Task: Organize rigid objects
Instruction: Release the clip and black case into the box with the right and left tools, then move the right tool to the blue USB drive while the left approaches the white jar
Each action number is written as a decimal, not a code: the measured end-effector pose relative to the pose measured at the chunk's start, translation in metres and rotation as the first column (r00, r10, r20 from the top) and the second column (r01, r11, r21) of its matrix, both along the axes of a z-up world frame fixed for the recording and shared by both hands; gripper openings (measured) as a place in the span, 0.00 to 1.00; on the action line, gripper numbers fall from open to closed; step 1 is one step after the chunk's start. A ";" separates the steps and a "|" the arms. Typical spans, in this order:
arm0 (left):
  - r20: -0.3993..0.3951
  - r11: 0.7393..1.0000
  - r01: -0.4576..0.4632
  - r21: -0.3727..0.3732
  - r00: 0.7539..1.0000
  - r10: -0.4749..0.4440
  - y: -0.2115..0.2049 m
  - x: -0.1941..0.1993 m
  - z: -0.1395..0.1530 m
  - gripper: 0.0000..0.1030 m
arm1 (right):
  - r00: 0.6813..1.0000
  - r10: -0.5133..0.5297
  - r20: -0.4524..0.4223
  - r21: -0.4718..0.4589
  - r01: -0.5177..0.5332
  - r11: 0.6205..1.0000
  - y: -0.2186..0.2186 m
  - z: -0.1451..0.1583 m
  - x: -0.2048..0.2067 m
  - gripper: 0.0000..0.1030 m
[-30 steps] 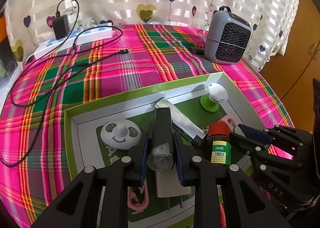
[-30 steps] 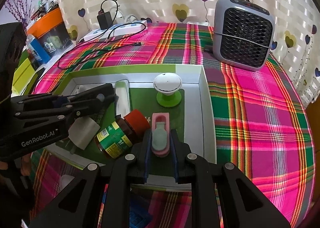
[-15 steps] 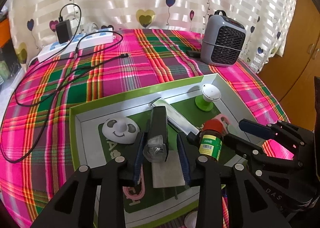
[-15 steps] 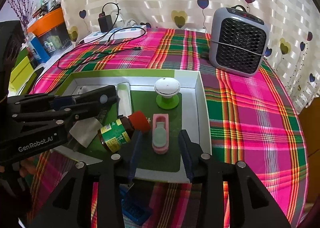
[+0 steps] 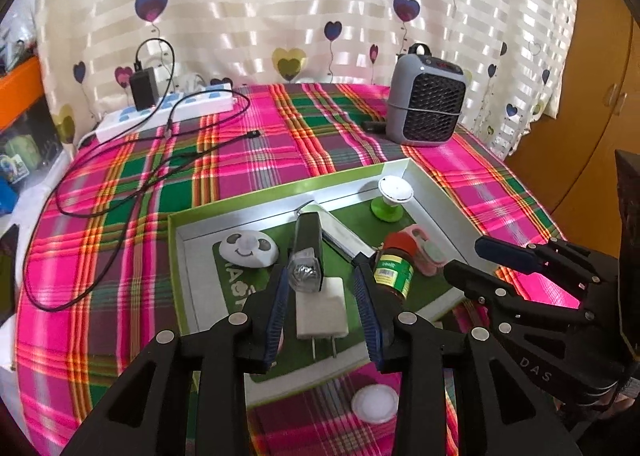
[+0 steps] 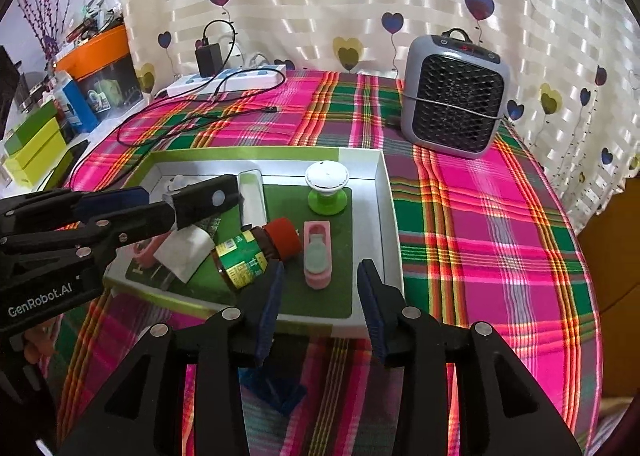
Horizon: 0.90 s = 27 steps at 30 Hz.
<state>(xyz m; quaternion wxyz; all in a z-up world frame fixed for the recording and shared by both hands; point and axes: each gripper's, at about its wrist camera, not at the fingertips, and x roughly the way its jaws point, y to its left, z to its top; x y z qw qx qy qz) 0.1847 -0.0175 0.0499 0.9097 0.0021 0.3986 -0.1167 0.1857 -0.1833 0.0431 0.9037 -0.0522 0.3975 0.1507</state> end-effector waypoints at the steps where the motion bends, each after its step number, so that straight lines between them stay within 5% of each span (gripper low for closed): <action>1: 0.002 1.000 0.001 -0.002 1.000 -0.001 0.000 -0.003 0.001 0.32 | 1.000 -0.002 0.001 0.002 0.002 1.000 0.000 0.000 -0.002 0.38; 27: 0.085 1.000 0.019 -0.025 0.996 -0.017 0.030 -0.115 0.013 0.32 | 1.000 -0.009 0.028 0.052 0.007 0.999 0.002 0.010 -0.082 0.38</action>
